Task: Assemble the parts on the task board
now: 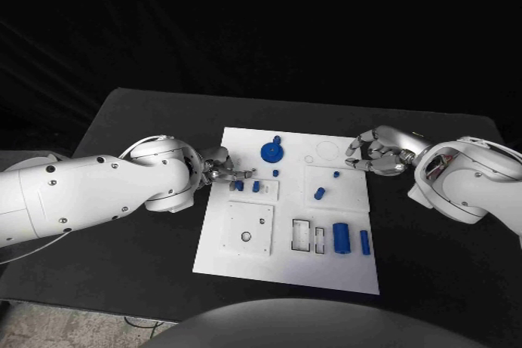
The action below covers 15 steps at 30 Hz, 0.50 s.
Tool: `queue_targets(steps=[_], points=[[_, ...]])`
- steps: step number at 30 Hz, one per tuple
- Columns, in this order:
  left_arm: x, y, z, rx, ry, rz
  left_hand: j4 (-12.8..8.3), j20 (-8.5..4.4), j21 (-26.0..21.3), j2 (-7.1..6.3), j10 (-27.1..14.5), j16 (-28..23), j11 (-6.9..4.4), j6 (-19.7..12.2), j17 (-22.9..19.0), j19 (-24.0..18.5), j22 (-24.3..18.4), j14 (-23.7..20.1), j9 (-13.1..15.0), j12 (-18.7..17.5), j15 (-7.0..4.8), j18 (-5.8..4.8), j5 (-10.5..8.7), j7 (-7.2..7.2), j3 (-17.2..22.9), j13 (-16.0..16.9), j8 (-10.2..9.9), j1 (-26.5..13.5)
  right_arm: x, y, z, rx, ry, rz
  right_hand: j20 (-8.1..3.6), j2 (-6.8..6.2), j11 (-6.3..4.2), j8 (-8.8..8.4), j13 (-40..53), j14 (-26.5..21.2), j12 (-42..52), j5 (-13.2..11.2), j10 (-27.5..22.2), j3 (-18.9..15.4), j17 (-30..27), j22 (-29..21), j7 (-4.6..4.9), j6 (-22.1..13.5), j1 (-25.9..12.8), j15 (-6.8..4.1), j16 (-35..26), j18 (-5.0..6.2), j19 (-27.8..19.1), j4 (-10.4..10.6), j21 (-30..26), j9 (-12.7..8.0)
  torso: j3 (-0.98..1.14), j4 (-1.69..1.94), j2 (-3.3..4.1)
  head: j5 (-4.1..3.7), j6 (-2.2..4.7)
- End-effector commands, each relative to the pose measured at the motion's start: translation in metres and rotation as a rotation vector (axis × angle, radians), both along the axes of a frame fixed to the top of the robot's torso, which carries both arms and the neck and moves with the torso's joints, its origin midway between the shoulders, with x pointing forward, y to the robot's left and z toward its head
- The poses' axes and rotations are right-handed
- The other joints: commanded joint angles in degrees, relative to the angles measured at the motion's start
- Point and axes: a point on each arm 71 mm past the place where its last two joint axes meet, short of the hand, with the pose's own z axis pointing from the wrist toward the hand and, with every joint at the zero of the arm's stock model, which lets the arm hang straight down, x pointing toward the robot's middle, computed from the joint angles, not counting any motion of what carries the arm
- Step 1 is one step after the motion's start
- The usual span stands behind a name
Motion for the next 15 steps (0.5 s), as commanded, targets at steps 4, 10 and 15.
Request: queue_targets(steps=[4,10,15], points=[[-0.0012,-0.0016,-0.0021,-0.010,0.013,0.002,-0.14,-0.33,0.02,0.20,5.89,0.14,-0.49,0.10,15.09,0.80,11.38,6.02,0.35,0.14,-0.29,0.13,2.81,-0.64,0.31,14.94,0.49,1.35,-0.0003,0.0000,-0.0016,-0.007,0.016,0.001,0.15,0.00,0.40,-0.36,15.09,5.08,0.22,0.41,5.91,0.40,11.43,10.07,0.00,0.32,0.62,0.25,-0.27,0.28,-0.43,0.09,-0.34,-0.10,0.02,0.04,-0.01,0.05,0.01],[-0.0015,-0.0017,-0.0018,-0.009,0.013,0.002,-0.22,-0.53,0.05,0.15,5.89,0.14,-0.77,0.50,15.09,0.91,11.51,6.02,0.83,0.14,-0.52,0.11,5.91,-0.96,1.40,14.94,1.20,3.03,-0.0004,0.0000,-0.0018,-0.007,0.018,0.001,0.15,0.04,0.41,-0.36,15.09,5.06,0.22,0.48,5.91,0.51,11.36,10.02,0.01,0.34,0.72,0.26,-0.32,0.32,-0.49,0.00,-0.50,-0.12,0.06,0.03,0.02,0.17,0.01],[-0.0023,-0.0042,0.0005,-0.033,-0.005,-0.003,-0.29,-0.69,0.14,-0.17,5.89,0.14,-0.93,0.51,15.09,1.05,11.64,6.02,1.10,0.14,-0.68,0.07,7.69,-1.13,2.40,14.94,1.57,4.33,-0.0004,-0.0001,-0.0018,-0.007,0.018,0.001,0.15,0.07,0.42,-0.36,15.09,5.05,0.22,0.50,5.91,0.59,11.32,10.00,0.02,0.35,0.78,0.26,-0.35,0.33,-0.52,-0.06,-0.59,-0.13,0.04,0.00,-0.02,0.19,0.01]])
